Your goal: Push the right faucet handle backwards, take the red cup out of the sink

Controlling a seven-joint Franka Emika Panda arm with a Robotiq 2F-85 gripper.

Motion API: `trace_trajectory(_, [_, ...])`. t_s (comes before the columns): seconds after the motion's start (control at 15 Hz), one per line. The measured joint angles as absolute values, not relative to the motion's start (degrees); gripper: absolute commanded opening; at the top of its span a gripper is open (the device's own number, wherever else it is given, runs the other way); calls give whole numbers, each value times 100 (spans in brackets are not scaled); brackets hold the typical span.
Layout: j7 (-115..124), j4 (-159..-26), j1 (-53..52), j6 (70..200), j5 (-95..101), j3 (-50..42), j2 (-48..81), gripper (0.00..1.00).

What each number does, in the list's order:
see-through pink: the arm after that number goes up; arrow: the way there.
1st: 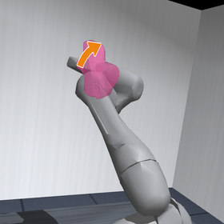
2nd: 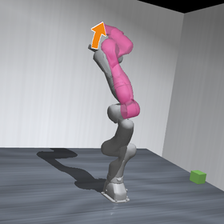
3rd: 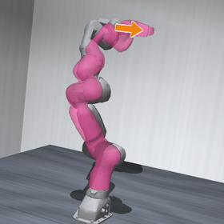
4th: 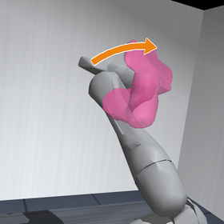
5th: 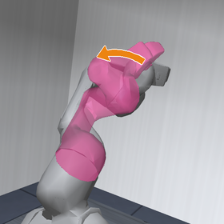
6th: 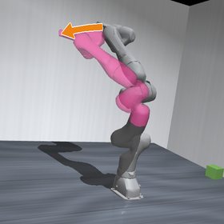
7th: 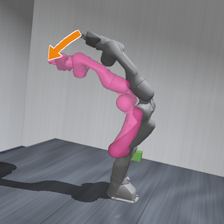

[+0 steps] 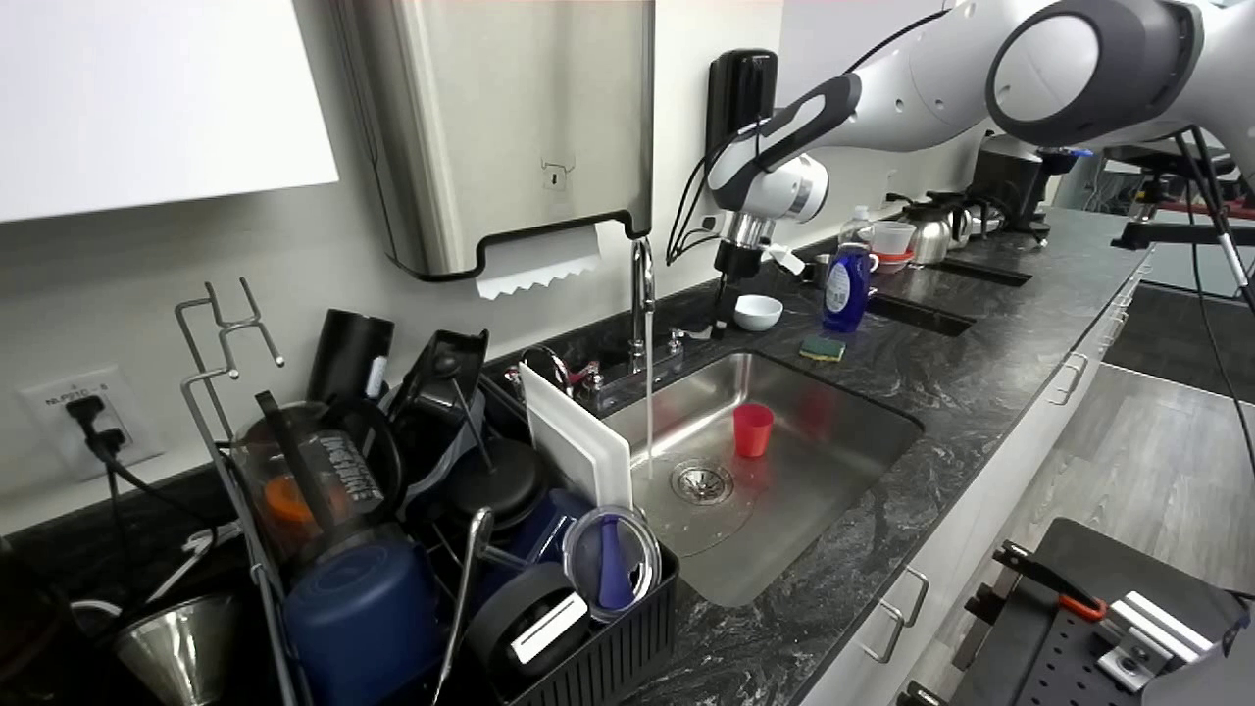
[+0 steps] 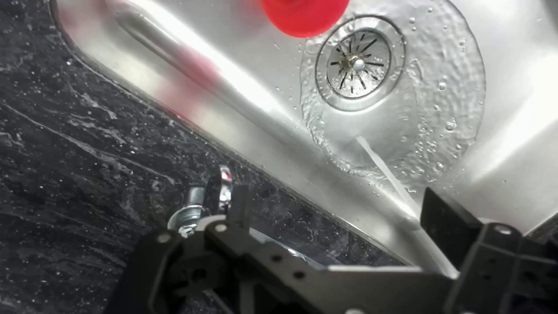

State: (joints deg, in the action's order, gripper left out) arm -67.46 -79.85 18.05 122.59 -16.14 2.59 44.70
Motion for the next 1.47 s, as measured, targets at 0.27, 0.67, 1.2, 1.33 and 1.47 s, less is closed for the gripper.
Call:
trace_trajectory(0.27, [-6664, -8074, 1775, 12569, -1336, 258, 4470, 100])
trace_trajectory(0.67, [-6556, -8178, 1767, 12923, -1105, 257, 4470, 100])
trace_trajectory(1.2, [-6481, -8263, 1763, 13216, -997, 257, 4470, 100])
trace_trajectory(1.33, [-6435, -8292, 1758, 13324, -954, 257, 4470, 100])
trace_trajectory(1.47, [-6396, -8316, 1753, 13416, -917, 257, 4471, 100])
